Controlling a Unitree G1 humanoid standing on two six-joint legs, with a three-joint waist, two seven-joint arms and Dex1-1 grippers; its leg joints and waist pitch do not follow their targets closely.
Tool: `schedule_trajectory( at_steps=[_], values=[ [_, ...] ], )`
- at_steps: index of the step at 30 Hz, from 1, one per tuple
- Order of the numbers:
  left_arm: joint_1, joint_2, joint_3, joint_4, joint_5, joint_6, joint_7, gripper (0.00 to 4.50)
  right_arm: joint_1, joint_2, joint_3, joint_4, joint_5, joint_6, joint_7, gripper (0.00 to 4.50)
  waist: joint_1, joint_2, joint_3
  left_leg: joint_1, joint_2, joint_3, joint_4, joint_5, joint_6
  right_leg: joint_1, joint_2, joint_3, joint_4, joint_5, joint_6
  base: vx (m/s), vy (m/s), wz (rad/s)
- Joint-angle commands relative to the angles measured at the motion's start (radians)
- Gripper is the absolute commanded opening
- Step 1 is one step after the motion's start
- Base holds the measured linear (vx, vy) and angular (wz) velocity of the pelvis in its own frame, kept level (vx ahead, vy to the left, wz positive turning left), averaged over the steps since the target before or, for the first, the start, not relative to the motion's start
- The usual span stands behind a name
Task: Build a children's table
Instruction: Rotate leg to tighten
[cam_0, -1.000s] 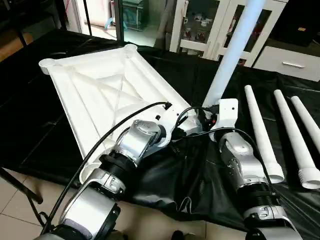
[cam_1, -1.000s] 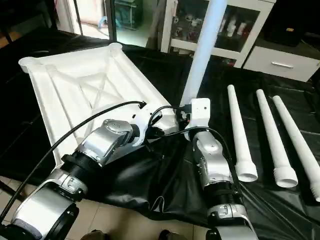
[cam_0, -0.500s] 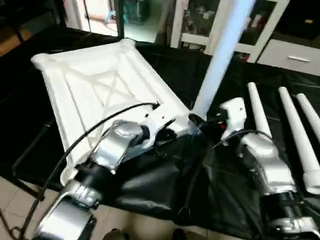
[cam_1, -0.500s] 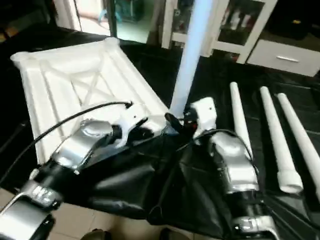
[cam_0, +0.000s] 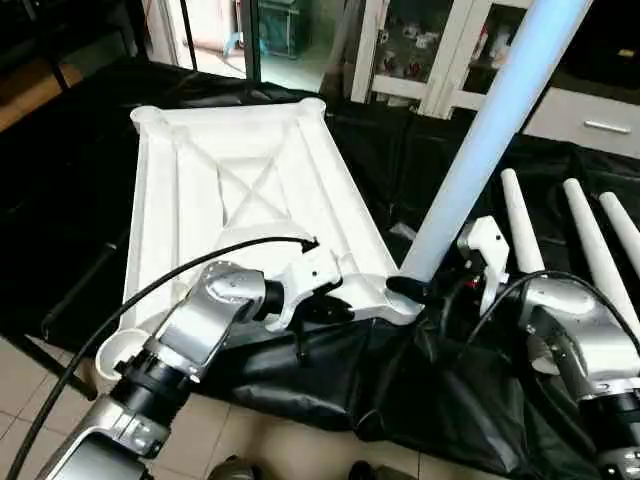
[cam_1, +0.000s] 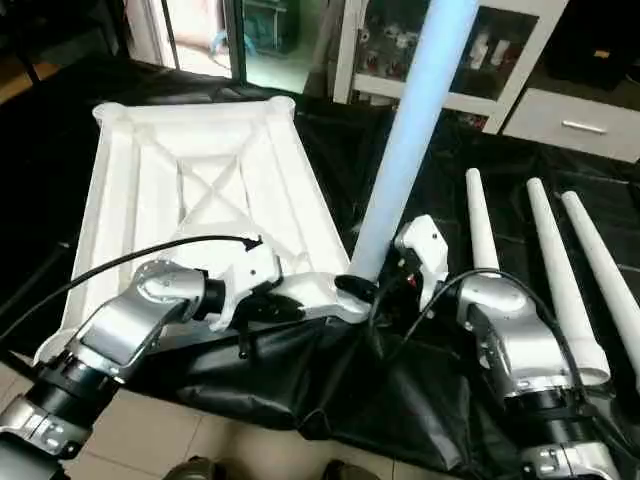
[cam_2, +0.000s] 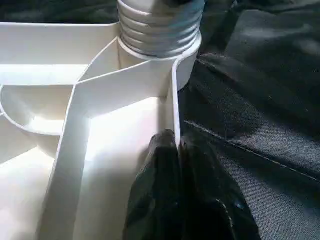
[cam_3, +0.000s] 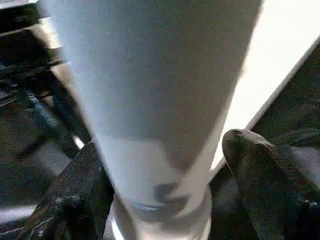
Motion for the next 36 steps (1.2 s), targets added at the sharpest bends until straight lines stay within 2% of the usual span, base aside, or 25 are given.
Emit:
schedule_trajectory(
  at_steps=[1, 5, 6, 9, 10, 15, 22, 26, 30, 31, 32, 33, 36],
  values=[
    [-0.006, -0.016, 0.004, -0.065, -0.052, -0.019, -0.026, 0.0, 0.0, -0.009, -0.013, -0.002, 0.015, -0.001, 0.016, 3.17, -0.001, -0.013, -0.076, 0.011, 0.055, -0.022, -0.074, -0.236, 0.053, 0.056, -0.071, 0.051, -0.082, -0.491, -0.119, 0.0, 0.0, 0.0],
    [-0.005, -0.016, 0.004, -0.065, -0.048, -0.02, -0.026, 0.0, 0.007, -0.012, -0.011, 0.002, 0.024, -0.005, 0.025, 2.91, 0.001, -0.012, -0.082, 0.01, 0.056, -0.021, -0.071, -0.2, 0.064, 0.059, -0.068, 0.051, -0.07, -0.407, -0.146, 0.0, 0.0, 0.0],
    [-0.005, -0.015, 0.004, -0.065, -0.048, -0.019, -0.027, 0.0, 0.011, -0.014, -0.009, -0.001, 0.025, -0.006, 0.03, 2.66, 0.002, -0.012, -0.083, 0.01, 0.055, -0.02, -0.07, -0.191, 0.067, 0.058, -0.066, 0.052, -0.067, -0.384, -0.157, 0.0, 0.0, 0.0],
    [-0.005, -0.012, 0.002, -0.066, -0.049, -0.02, -0.029, 0.0, 0.02, -0.017, -0.007, -0.006, 0.024, -0.008, 0.042, 2.56, 0.004, -0.011, -0.086, 0.008, 0.055, -0.019, -0.067, -0.168, 0.077, 0.063, -0.066, 0.052, -0.058, -0.332, -0.18, 0.0, 0.0, 0.0],
    [-0.005, -0.012, 0.002, -0.065, -0.049, -0.02, -0.03, 0.0, 0.019, -0.017, -0.008, -0.005, 0.023, -0.008, 0.043, 2.31, 0.005, -0.008, -0.086, 0.008, 0.055, -0.019, -0.068, -0.165, 0.078, 0.063, -0.066, 0.052, -0.057, -0.326, -0.183, 0.0, 0.0, 0.0],
    [-0.006, -0.011, 0.002, -0.063, -0.045, -0.021, -0.034, 0.0, 0.021, -0.019, -0.008, 0.0, 0.026, -0.012, 0.047, 2.02, 0.004, -0.009, -0.084, 0.009, 0.054, -0.018, -0.067, -0.185, 0.071, 0.064, -0.067, 0.052, -0.062, -0.358, -0.178, 0.0, 0.0, 0.0],
    [-0.005, -0.008, 0.001, -0.065, -0.046, -0.016, -0.035, 0.0, 0.033, -0.009, -0.013, 0.004, 0.027, -0.011, 0.04, 1.96, 0.004, -0.007, -0.084, 0.01, 0.055, -0.019, -0.067, -0.185, 0.07, 0.063, -0.065, 0.052, -0.06, -0.339, -0.183, 0.0, 0.0, 0.0],
    [-0.02, -0.024, 0.013, -0.039, -0.033, 0.004, 0.007, 0.0, 0.026, 0.019, -0.012, 0.016, 0.001, -0.006, -0.033, 1.96, 0.002, -0.006, -0.083, 0.009, 0.055, -0.019, -0.067, -0.182, 0.069, 0.063, -0.064, 0.052, -0.058, -0.33, -0.187, 0.0, 0.0, 0.0],
    [-0.101, -0.108, 0.055, 0.086, 0.011, 0.043, 0.172, 0.0, 0.0, 0.107, -0.01, 0.061, -0.066, 0.001, -0.227, 1.95, -0.006, -0.012, -0.077, 0.01, 0.048, -0.019, -0.068, -0.209, 0.044, 0.057, -0.063, 0.048, -0.073, -0.43, -0.15, 0.0, 0.0, 0.0],
    [-0.101, -0.108, 0.055, 0.086, 0.011, 0.043, 0.172, 0.0, 0.0, 0.107, -0.01, 0.061, -0.066, 0.001, -0.227, 1.95, -0.006, -0.012, -0.077, 0.01, 0.048, -0.019, -0.068, -0.209, 0.044, 0.057, -0.063, 0.048, -0.073, -0.43, -0.15, 0.0, 0.0, 0.0],
    [-0.142, -0.146, 0.075, 0.144, 0.024, 0.046, 0.244, 0.0, -0.01, 0.148, -0.01, 0.078, -0.095, 0.014, -0.319, 1.95, -0.006, -0.014, -0.078, 0.01, 0.047, -0.021, -0.067, -0.218, 0.037, 0.058, -0.067, 0.047, -0.078, -0.465, -0.13, 0.0, 0.0, 0.0],
    [-0.174, -0.179, 0.097, 0.187, 0.027, 0.054, 0.304, 0.0, -0.02, 0.182, -0.01, 0.098, -0.12, 0.021, -0.398, 1.95, -0.005, -0.013, -0.077, 0.013, 0.047, -0.02, -0.067, -0.225, 0.035, 0.055, -0.065, 0.046, -0.081, -0.477, -0.124, 0.0, 0.0, 0.0],
    [-0.229, -0.236, 0.141, 0.261, 0.022, 0.069, 0.409, 0.0, -0.043, 0.242, -0.011, 0.14, -0.169, 0.019, -0.543, 1.94, -0.008, -0.014, -0.081, 0.013, 0.043, -0.022, -0.066, -0.221, 0.029, 0.056, -0.066, 0.043, -0.084, -0.489, -0.107, 0.0, 0.0, 0.0]
  ],
)
